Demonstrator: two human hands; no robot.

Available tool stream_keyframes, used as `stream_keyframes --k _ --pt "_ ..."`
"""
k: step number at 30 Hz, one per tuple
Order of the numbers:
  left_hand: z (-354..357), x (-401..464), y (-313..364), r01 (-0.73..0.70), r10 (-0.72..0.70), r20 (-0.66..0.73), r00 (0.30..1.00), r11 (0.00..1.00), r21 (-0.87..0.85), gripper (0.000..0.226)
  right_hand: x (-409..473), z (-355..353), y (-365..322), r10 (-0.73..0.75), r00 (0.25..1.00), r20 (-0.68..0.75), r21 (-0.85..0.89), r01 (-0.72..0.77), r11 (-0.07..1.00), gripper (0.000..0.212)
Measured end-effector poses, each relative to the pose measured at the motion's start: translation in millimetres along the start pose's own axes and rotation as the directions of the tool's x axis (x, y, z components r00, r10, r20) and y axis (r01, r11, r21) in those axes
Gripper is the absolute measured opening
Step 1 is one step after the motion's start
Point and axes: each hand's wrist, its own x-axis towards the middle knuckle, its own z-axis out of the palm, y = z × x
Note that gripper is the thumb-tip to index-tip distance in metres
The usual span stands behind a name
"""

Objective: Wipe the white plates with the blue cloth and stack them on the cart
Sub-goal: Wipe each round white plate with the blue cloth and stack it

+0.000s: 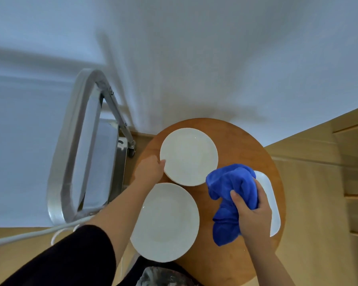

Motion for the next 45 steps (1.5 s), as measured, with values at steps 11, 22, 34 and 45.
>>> stream_keyframes --k 11,22,34,45 --pt "22 40 10 0.135 -0.131 0.058 0.99 0.989 -0.059 0.044 20 9 -14 0.031 0.999 -0.024 0.001 -0.031 1.0 0.046" --pt "20 49 10 0.092 -0.076 0.059 0.995 0.929 -0.358 0.013 31 12 -21 0.049 0.999 -0.01 -0.043 -0.049 0.998 0.045" --pt "9 6 32 0.113 -0.136 0.023 0.99 0.708 -0.698 0.025 35 8 -37 -0.047 0.998 0.036 -0.046 0.048 0.998 0.048" --pt "-41 -76 81 0.051 -0.143 0.013 0.99 0.268 -0.962 0.018 23 -57 -83 -0.195 0.975 0.109 0.01 0.195 0.981 0.048"
